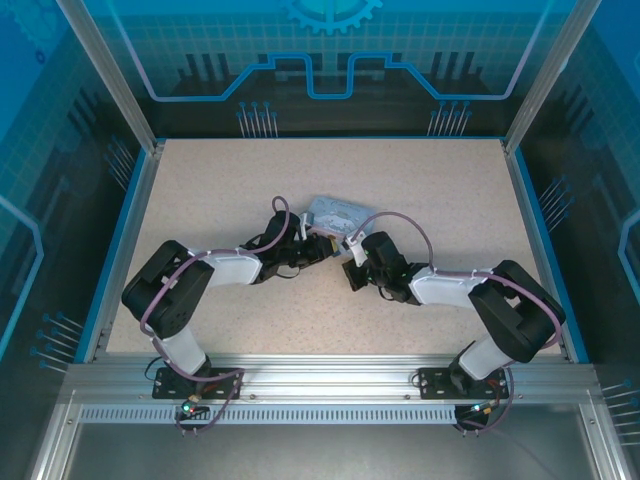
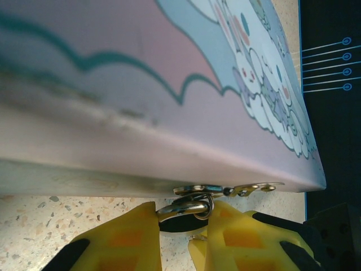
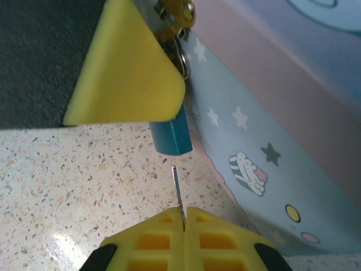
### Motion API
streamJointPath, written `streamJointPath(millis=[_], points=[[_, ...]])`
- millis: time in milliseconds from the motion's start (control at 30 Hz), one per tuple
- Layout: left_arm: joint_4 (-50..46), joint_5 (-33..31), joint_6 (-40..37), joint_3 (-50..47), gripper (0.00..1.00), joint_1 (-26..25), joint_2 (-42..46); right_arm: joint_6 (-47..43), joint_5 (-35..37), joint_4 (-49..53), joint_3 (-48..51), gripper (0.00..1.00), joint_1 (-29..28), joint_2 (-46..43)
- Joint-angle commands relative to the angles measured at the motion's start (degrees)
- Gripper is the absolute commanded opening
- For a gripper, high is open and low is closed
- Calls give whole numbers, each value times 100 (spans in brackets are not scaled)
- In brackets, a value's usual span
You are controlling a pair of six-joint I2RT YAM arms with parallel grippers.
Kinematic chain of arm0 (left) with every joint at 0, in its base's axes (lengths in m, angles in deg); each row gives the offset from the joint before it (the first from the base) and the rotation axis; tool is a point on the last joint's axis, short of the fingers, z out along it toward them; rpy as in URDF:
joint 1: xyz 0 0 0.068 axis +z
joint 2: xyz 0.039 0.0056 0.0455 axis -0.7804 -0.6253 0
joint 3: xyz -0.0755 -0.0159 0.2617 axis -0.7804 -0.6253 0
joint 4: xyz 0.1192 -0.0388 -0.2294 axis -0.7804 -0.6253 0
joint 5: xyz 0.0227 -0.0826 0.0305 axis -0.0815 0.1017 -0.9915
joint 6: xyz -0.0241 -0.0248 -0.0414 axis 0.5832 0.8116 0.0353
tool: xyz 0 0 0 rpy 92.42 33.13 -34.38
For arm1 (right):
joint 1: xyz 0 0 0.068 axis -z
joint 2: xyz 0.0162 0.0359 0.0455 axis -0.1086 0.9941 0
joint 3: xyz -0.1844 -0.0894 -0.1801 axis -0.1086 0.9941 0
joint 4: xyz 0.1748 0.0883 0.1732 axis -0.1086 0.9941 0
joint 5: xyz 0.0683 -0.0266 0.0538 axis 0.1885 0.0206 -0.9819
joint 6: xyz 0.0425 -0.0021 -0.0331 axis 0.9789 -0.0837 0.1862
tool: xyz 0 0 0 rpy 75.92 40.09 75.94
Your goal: Unlock the padlock with the key
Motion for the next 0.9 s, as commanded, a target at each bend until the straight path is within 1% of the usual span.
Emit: streamJointPath(millis=[0, 567, 867], points=[[143, 151, 113, 38, 16, -51, 171, 3, 40, -254, -135, 0, -78, 52], [187, 165, 368, 9, 16, -60, 254, 12, 83, -393, -93, 0, -46, 97], [284, 239, 561, -11, 16, -63, 260, -15, -12, -736, 8, 0, 0, 70]])
